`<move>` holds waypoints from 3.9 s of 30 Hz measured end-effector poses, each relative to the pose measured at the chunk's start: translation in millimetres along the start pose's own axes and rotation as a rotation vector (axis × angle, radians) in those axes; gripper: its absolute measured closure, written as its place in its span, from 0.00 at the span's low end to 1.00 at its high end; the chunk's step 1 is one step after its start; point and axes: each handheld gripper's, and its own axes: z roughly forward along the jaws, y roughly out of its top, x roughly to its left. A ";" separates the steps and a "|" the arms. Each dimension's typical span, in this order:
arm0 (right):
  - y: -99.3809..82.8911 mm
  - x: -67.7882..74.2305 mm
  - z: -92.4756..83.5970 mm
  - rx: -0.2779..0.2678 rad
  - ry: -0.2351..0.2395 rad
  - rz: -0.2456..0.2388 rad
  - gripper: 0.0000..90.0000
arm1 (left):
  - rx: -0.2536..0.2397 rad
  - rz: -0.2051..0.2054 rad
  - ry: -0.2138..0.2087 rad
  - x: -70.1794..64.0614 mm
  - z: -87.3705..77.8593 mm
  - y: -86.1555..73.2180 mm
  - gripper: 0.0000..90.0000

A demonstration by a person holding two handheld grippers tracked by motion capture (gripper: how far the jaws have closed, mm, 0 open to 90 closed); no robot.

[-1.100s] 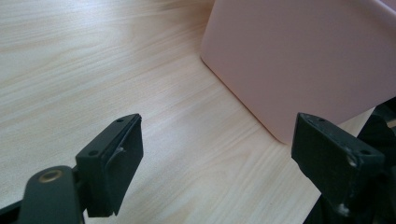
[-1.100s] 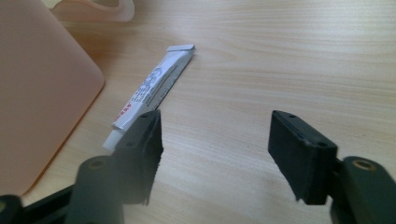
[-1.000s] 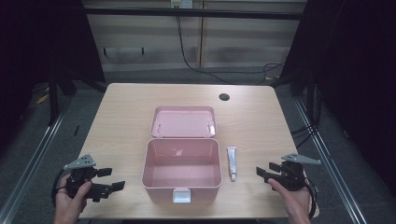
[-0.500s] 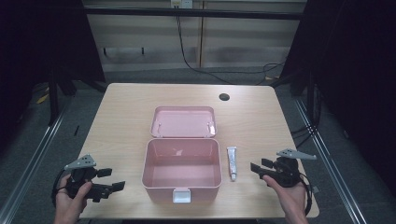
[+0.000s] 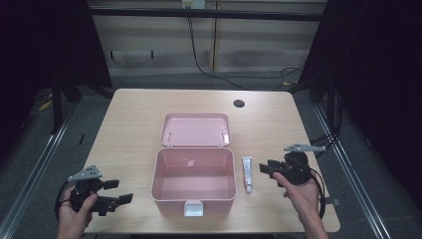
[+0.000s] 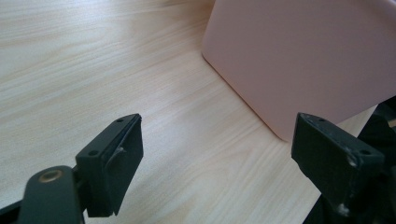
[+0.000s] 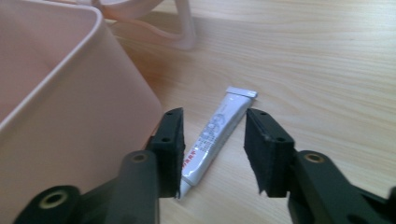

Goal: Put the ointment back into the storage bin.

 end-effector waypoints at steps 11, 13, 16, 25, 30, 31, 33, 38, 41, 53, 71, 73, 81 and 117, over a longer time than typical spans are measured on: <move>16.7 -3.9 21.3 0.133 0.094 0.063 0.74 | 0.001 0.000 0.001 0.6 0.2 0.0 0.19; 17.9 -4.4 24.2 0.146 0.102 0.063 0.74 | 0.001 0.000 0.002 0.6 0.0 -0.1 0.19; 22.0 -5.1 35.1 0.190 0.093 0.068 0.75 | 0.001 0.001 0.001 0.6 -0.1 -0.1 0.19; 21.5 -4.4 54.2 0.270 0.066 0.068 0.71 | -0.004 0.000 -0.003 0.7 -0.7 0.1 0.19; 18.6 0.5 65.8 0.324 0.032 0.056 0.65 | -0.004 0.003 -0.004 0.2 -1.1 0.2 0.19; 18.2 0.2 67.9 0.330 0.040 0.051 0.65 | -0.004 0.002 -0.004 0.2 -1.3 0.2 0.19; 17.4 1.5 71.9 0.344 0.047 0.058 0.67 | -0.006 0.004 -0.004 0.7 -1.7 0.4 0.19; 15.3 0.5 77.8 0.373 0.003 0.056 0.71 | -0.006 0.005 -0.005 0.5 -1.4 0.4 0.19; 14.4 1.1 79.6 0.373 0.003 0.063 0.70 | -0.006 0.004 -0.005 0.5 -1.4 0.5 0.19; 11.2 4.7 89.8 0.390 -0.041 0.043 0.70 | -0.005 0.005 -0.004 0.6 -1.7 0.5 0.19; 10.2 17.5 99.4 0.453 -0.135 -0.070 0.78 | -0.006 0.004 -0.008 0.2 -1.9 0.2 0.19; 11.5 16.6 99.0 0.460 -0.131 -0.061 0.79 | -0.006 0.004 -0.007 0.5 -1.8 0.3 0.19; 13.2 12.8 95.6 0.473 -0.123 -0.041 0.80 | -0.005 0.005 -0.007 0.7 -2.0 0.3 0.19; 26.8 8.0 75.5 0.635 -0.024 -0.096 0.80 | -0.007 -0.005 -0.007 1.2 -2.4 -0.4 0.19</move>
